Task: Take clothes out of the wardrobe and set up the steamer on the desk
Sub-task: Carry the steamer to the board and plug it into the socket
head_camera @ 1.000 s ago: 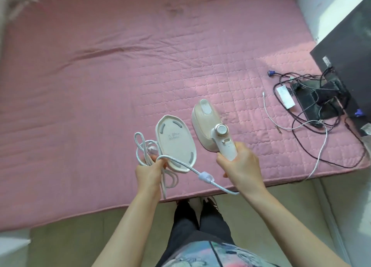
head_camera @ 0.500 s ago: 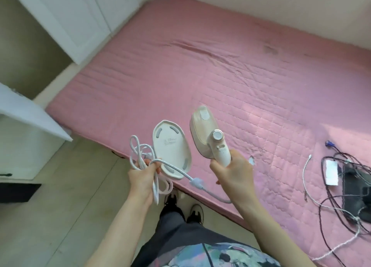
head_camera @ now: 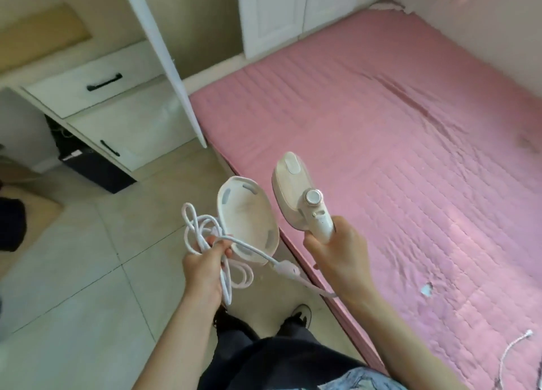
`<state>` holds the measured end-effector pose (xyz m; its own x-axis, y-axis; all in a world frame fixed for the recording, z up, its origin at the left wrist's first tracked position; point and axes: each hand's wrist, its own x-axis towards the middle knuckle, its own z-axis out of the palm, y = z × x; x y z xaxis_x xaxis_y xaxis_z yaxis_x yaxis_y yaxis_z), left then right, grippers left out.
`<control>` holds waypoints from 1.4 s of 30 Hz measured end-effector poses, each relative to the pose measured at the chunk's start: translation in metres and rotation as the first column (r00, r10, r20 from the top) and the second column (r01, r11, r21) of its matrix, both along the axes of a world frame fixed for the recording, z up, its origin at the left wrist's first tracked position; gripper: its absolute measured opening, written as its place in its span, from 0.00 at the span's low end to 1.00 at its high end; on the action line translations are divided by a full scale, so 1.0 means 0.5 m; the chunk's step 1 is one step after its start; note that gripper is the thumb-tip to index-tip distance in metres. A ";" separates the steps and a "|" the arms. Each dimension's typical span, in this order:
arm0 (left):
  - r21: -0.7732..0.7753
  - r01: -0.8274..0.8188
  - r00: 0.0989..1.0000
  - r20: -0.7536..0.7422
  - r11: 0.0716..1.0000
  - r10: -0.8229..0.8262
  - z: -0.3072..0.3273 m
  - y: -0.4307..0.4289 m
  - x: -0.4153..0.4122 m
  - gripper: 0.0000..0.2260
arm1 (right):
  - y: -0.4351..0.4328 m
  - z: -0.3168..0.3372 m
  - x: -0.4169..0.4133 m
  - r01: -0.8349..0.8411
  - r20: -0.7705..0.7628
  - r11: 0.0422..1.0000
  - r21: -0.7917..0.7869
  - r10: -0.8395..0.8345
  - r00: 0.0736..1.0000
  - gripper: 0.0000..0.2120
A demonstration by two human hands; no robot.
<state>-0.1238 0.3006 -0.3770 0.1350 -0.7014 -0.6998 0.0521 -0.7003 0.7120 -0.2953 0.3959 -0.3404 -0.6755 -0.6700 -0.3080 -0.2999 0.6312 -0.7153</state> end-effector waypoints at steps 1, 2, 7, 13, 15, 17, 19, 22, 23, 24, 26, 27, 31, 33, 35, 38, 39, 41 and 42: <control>0.004 -0.026 1.000 0.009 1.000 0.026 -0.004 -0.009 0.031 0.07 | -0.022 0.000 0.026 -0.034 -0.005 0.999 0.010 0.034 0.999 0.06; 0.008 -0.048 0.999 0.018 0.999 0.048 -0.006 -0.017 0.063 0.06 | -0.045 -0.001 0.052 -0.064 -0.004 0.998 0.024 0.064 0.998 0.06; 0.010 -0.170 0.985 0.035 0.985 0.170 -0.010 -0.084 0.234 0.07 | -0.159 -0.007 0.210 -0.180 0.032 0.983 0.040 0.179 0.983 0.04; -0.022 -0.290 0.955 0.049 0.957 0.291 0.003 -0.174 0.433 0.07 | -0.283 -0.007 0.401 -0.270 0.069 0.962 0.035 0.267 0.961 0.05; -0.030 -0.333 0.942 0.044 0.942 0.334 0.011 -0.200 0.487 0.08 | -0.321 -0.004 0.456 -0.306 0.077 0.952 0.018 0.304 0.950 0.06; -0.035 -0.372 0.927 0.039 0.928 0.373 0.016 -0.225 0.533 0.08 | -0.358 0.003 0.501 -0.342 0.075 0.940 0.008 0.341 0.937 0.06; -0.039 -0.414 0.909 0.029 0.909 0.415 0.020 -0.251 0.569 0.09 | -0.396 0.010 0.536 -0.363 0.094 0.932 0.001 0.361 0.928 0.06; -0.049 -0.469 0.882 0.016 0.882 0.470 0.022 -0.294 0.609 0.09 | -0.458 0.017 0.576 -0.398 0.104 0.917 0.000 0.396 0.912 0.06; -0.049 -0.480 0.876 0.015 0.876 0.481 0.022 -0.310 0.620 0.10 | -0.479 0.021 0.587 -0.407 0.101 0.913 -0.001 0.405 0.909 0.06; -0.047 -0.489 0.872 0.011 0.871 0.490 0.022 -0.326 0.629 0.10 | -0.500 0.023 0.595 -0.415 0.098 0.910 -0.003 0.413 0.906 0.06; -0.044 -0.505 0.863 0.004 0.862 0.506 0.019 -0.362 0.645 0.10 | -0.546 0.027 0.608 -0.430 0.095 0.903 -0.005 0.429 0.898 0.07; -0.043 -0.511 0.859 0.004 0.858 0.512 0.018 -0.382 0.651 0.10 | -0.571 0.029 0.613 -0.439 0.094 0.898 -0.004 0.438 0.894 0.07; -0.063 -0.530 0.848 -0.012 0.846 0.530 0.017 -0.485 0.662 0.10 | -0.688 0.034 0.623 -0.473 0.088 0.881 -0.020 0.472 0.877 0.06; -0.069 -0.535 0.845 -0.019 0.842 0.535 0.018 -0.545 0.660 0.10 | -0.754 0.039 0.622 -0.481 0.096 0.876 -0.037 0.482 0.871 0.07; -0.071 -0.547 0.837 -0.026 0.834 0.547 0.023 -0.610 0.655 0.10 | -0.826 0.047 0.617 -0.496 0.092 0.867 -0.046 0.498 0.862 0.07; -0.089 -0.567 0.823 -0.036 0.819 0.567 0.037 -0.712 0.646 0.10 | -0.936 0.063 0.607 -0.523 0.069 0.850 -0.065 0.527 0.847 0.06; -0.103 -0.569 0.822 -0.032 0.816 0.569 0.042 -0.747 0.643 0.09 | -0.972 0.068 0.603 -0.536 0.053 0.841 -0.074 0.540 0.840 0.06; -0.130 -0.567 0.822 -0.016 0.814 0.570 0.054 -0.813 0.635 0.08 | -1.042 0.077 0.596 -0.558 0.026 0.826 -0.082 0.562 0.827 0.06; -0.139 -0.570 0.819 -0.016 0.810 0.573 0.060 -0.845 0.632 0.08 | -1.075 0.082 0.594 -0.565 0.021 0.821 -0.084 0.568 0.823 0.06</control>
